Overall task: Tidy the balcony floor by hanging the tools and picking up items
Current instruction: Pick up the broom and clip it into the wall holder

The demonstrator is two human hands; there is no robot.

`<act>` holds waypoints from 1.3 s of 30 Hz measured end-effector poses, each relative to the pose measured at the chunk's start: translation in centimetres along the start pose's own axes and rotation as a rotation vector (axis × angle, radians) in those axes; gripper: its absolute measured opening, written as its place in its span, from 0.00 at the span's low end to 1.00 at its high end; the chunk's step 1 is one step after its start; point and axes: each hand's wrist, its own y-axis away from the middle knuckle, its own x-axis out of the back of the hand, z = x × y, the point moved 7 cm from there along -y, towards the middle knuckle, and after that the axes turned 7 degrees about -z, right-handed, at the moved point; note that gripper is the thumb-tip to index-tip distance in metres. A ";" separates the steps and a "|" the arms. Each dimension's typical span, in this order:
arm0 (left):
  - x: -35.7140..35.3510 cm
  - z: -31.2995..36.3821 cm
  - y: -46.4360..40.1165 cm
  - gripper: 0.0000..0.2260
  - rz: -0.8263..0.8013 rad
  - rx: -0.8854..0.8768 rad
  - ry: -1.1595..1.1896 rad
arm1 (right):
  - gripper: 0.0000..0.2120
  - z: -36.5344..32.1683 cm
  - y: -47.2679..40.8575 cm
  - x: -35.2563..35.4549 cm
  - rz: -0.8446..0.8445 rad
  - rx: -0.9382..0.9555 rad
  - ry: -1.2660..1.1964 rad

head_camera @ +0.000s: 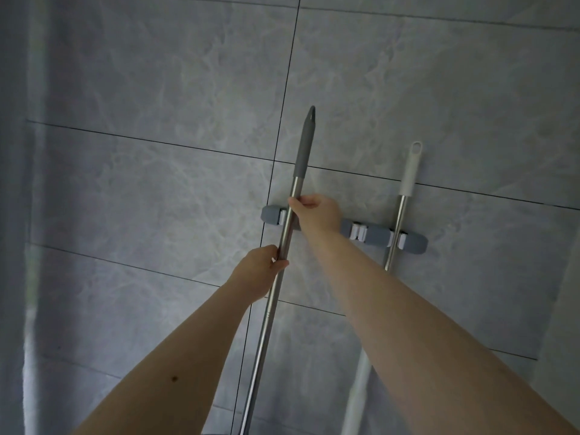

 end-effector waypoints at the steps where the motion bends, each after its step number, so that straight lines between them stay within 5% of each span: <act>1: 0.0 -0.3 -0.5 0.09 -0.001 -0.002 -0.001 | 0.10 0.0 -0.5 -0.3 0.010 -0.006 0.033; 12: -0.1 -2.4 -5.0 0.10 -0.047 -0.073 -0.039 | 0.12 -0.2 -3.4 -1.7 0.042 0.025 0.243; 25: -0.3 -2.2 -5.7 0.10 -0.090 -0.075 -0.033 | 0.13 -0.4 -4.9 -1.2 -0.112 0.091 0.283; 31: 0.0 -2.0 -6.2 0.11 -0.167 -0.037 -0.129 | 0.16 -0.9 -4.9 -1.6 -0.201 0.112 0.422; 39: -0.3 -2.3 -6.7 0.12 -0.078 -0.005 -0.307 | 0.17 -1.2 -5.0 -1.6 -0.234 0.099 0.699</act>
